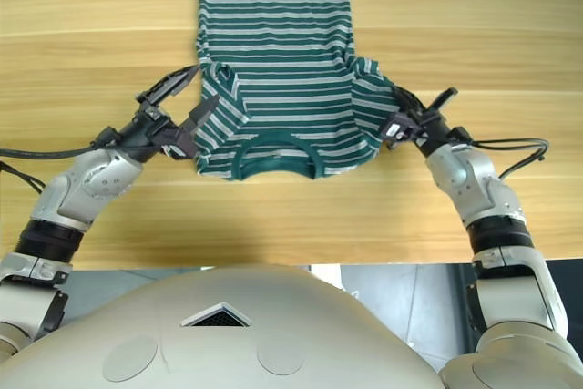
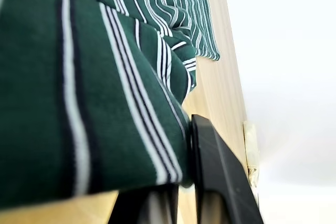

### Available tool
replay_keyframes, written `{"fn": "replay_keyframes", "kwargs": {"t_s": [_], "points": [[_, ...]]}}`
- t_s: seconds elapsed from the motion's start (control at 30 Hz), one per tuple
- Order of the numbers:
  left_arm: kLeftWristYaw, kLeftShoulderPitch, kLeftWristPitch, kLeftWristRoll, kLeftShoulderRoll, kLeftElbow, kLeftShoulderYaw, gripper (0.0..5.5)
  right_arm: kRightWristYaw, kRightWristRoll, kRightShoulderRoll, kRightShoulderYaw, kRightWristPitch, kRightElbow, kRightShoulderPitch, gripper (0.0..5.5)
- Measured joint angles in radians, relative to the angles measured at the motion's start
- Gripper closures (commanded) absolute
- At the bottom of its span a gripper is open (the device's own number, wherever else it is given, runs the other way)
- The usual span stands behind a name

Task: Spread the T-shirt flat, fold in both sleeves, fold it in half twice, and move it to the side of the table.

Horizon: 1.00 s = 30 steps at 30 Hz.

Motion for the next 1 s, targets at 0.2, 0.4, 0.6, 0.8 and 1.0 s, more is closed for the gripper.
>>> {"fn": "replay_keyframes", "kwargs": {"t_s": [0.2,0.4,0.6,0.8,1.0], "points": [[0.0,0.005,-0.001,0.0,-0.004,0.008,0.001,2.62,-0.015,0.0,0.0,0.005,0.006,0.008,-0.003,5.13],[0.001,0.005,-0.002,0.001,-0.011,0.027,0.0,2.62,-0.014,0.027,0.026,0.01,-0.049,-0.077,0.035,5.13],[0.001,0.005,-0.002,0.002,-0.025,0.039,-0.003,2.62,-0.014,0.045,0.026,-0.021,-0.062,-0.128,0.039,5.13],[0.001,0.002,-0.005,0.002,-0.043,0.068,-0.012,2.62,0.01,0.089,0.05,-0.036,-0.08,-0.196,0.041,5.13],[0.001,-0.011,-0.017,0.011,-0.058,0.084,-0.02,2.62,0.075,0.108,0.09,0.003,-0.107,-0.225,0.039,5.13]]}}
